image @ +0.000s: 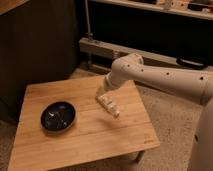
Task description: Place the bottle in the ceramic bowl
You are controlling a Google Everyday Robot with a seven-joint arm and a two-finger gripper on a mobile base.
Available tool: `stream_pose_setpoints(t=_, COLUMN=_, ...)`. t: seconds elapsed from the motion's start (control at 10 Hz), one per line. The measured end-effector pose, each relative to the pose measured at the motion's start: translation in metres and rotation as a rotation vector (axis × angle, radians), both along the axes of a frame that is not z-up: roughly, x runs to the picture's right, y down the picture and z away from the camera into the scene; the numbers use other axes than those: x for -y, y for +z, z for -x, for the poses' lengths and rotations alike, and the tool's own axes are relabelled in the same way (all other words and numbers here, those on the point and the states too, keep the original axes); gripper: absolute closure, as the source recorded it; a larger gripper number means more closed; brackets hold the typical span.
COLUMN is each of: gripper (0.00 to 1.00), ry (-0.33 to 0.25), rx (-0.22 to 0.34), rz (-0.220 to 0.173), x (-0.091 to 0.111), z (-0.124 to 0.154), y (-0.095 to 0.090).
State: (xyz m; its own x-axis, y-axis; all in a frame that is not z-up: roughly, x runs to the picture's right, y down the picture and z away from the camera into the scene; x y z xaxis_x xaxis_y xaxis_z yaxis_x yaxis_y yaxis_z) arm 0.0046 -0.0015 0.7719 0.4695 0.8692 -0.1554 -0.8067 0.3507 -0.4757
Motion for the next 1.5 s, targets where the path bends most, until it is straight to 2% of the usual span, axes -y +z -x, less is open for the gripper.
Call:
stream_pose_setpoints(t=0.4, gripper=0.35, ry=-0.007, rx=0.004, rz=-0.005, x=0.002, z=0.0, y=0.002)
stream_pose_setpoints(t=0.7, gripper=0.35, ry=-0.073, rx=-0.04, rz=0.01, x=0.004, z=0.005, y=0.036)
stream_pose_setpoints(t=0.9, gripper=0.35, ry=-0.112, rx=-0.076, rz=0.023, x=-0.003, z=0.004, y=0.071)
stream_pose_setpoints(t=1.2, gripper=0.35, ry=-0.152, rx=-0.075, rz=0.05, x=-0.022, z=-0.003, y=0.102)
stream_pose_setpoints(t=1.5, gripper=0.35, ry=-0.186, rx=-0.041, rz=0.079, x=-0.038, z=-0.004, y=0.116)
